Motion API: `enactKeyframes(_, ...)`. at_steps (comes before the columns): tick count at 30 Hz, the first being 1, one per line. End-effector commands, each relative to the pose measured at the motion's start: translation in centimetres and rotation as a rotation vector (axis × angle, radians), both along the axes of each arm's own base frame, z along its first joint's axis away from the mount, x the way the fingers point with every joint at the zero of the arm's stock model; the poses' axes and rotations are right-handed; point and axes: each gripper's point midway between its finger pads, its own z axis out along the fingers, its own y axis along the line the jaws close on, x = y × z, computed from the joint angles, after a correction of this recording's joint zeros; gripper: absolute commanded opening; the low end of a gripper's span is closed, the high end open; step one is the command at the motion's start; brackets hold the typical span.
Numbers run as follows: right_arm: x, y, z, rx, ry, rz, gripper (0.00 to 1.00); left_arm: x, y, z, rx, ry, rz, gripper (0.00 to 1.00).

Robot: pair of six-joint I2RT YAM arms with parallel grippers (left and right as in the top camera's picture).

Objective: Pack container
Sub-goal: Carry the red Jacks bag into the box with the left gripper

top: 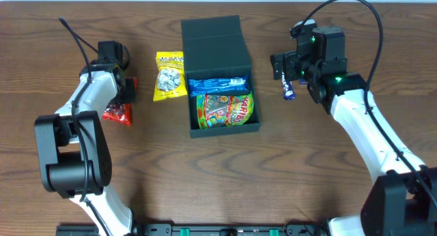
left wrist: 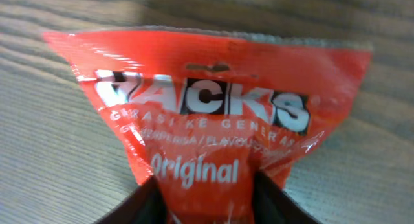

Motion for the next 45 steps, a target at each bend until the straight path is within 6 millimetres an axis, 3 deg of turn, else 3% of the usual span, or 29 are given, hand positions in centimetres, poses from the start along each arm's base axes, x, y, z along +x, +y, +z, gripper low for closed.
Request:
enactKeyframes(1,0.4,-0.8,0.5,-0.003,-0.013,-0.02,0.99,-0.3,0.2,-1.2,0.001,0.036,0.001,0.25)
enactKeyframes(5,0.6,-0.8,0.7,-0.001,-0.022,-0.022,0.99,0.1,0.2,-0.7,0.001,0.024,0.001,0.06)
enactKeyframes(9,0.9,-1.4,1.0,0.002,-0.037,-0.034,0.99,1.1,0.1,0.7,-0.005,-0.006,0.015,0.06)
enactKeyframes(15,1.5,-3.4,1.3,0.038,-0.046,-0.122,0.99,3.4,-0.1,5.8,-0.027,-0.113,0.078,0.06)
enactKeyframes(19,1.7,-4.9,1.4,0.05,-0.044,-0.164,0.99,4.9,-1.9,10.2,-0.076,-0.207,0.087,0.06)
enactKeyframes(24,1.8,-6.1,1.4,0.062,-0.042,-0.199,0.99,6.0,-6.3,14.3,-0.16,-0.309,0.091,0.06)
enactKeyframes(27,1.9,-6.7,1.4,0.068,-0.041,-0.218,0.99,6.1,-10.1,15.2,-0.221,-0.335,0.057,0.06)
enactKeyframes(31,1.9,-7.6,1.4,0.066,-0.042,-0.239,0.99,5.5,-16.0,15.1,-0.297,-0.33,0.005,0.06)
enactKeyframes(36,1.9,-8.6,1.4,0.066,-0.043,-0.259,0.99,4.1,-21.8,15.0,-0.385,-0.321,0.037,0.06)
enactKeyframes(39,1.9,-9.0,1.4,0.066,-0.043,-0.268,0.99,3.3,-24.7,15.1,-0.425,-0.322,0.034,0.06)
enactKeyframes(45,1.9,-9.1,1.3,0.065,-0.041,-0.271,0.99,1.2,-28.3,14.5,-0.432,-0.286,-0.044,0.06)
